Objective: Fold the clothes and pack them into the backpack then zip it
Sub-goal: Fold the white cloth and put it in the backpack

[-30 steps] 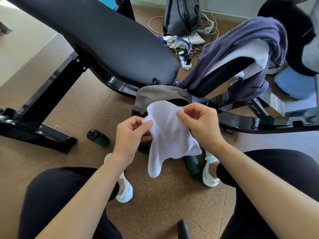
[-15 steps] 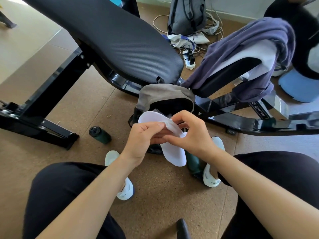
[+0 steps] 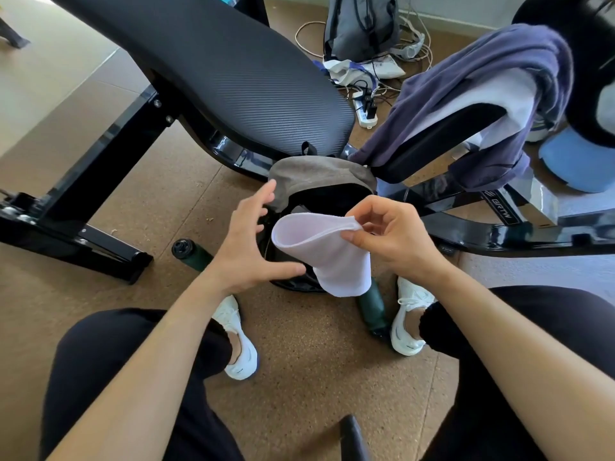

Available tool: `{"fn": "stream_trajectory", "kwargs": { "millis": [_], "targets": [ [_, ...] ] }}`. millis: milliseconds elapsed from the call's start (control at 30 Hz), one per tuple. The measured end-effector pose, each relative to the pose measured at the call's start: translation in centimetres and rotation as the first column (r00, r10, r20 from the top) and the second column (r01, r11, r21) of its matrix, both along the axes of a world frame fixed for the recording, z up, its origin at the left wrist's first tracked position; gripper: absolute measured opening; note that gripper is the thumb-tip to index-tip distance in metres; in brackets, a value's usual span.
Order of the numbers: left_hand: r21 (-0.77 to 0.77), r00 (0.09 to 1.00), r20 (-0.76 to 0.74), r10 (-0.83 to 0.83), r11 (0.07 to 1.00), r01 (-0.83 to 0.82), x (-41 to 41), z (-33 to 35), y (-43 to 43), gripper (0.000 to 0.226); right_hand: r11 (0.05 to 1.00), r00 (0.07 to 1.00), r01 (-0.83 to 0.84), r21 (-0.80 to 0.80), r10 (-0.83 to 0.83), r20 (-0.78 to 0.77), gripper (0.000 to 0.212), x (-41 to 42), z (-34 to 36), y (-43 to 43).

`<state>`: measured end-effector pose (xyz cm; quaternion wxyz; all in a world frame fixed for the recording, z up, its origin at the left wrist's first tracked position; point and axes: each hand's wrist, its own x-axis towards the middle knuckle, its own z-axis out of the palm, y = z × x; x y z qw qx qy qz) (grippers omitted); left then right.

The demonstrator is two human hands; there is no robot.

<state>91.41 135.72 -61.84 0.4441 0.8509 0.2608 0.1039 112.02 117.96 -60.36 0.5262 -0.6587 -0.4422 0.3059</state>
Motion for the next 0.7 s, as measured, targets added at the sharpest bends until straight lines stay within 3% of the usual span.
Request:
{"fn": "stream_trajectory", "kwargs": {
  "millis": [67,100,233,300,400,533,700],
  "targets": [
    [-0.035,0.997,-0.067,-0.045,0.998,0.043,0.5,-1.0,-0.5,0.127,1.0,1.0,-0.022,0.0,0.022,-0.016,0.012,0.4,0.3,-0.2],
    [-0.069,0.998,-0.054,-0.045,0.997,0.041,0.9,-1.4,-0.8,0.117,0.999,0.999,-0.032,-0.001,0.032,-0.015,0.012,0.5,0.4,-0.3],
    [-0.161,0.992,0.123,0.011,0.987,0.009,1.9,-1.5,-2.0,0.037,0.999,0.999,-0.041,-0.028,0.041,-0.011,0.011,1.2,0.4,-0.6],
    [-0.194,0.973,0.216,0.082,0.98,-0.039,1.9,-1.1,-2.2,0.02,0.999,0.999,-0.023,-0.045,0.022,-0.024,0.01,1.8,0.3,-0.6],
    [-0.226,0.955,0.282,0.095,0.974,-0.031,1.9,-0.5,-2.2,0.02,0.998,1.0,0.001,-0.064,-0.002,-0.024,0.009,2.4,0.0,-0.6],
    [-0.204,0.988,0.15,0.024,0.979,0.007,1.9,0.0,-2.1,0.029,0.998,1.0,-0.021,-0.063,0.02,-0.019,0.01,1.8,-0.1,-0.5],
    [0.077,0.991,0.001,-0.131,0.988,0.131,2.2,0.2,-2.9,0.05,0.996,0.996,-0.067,-0.067,0.07,0.048,0.011,0.3,-0.5,0.3]
  ]
}}
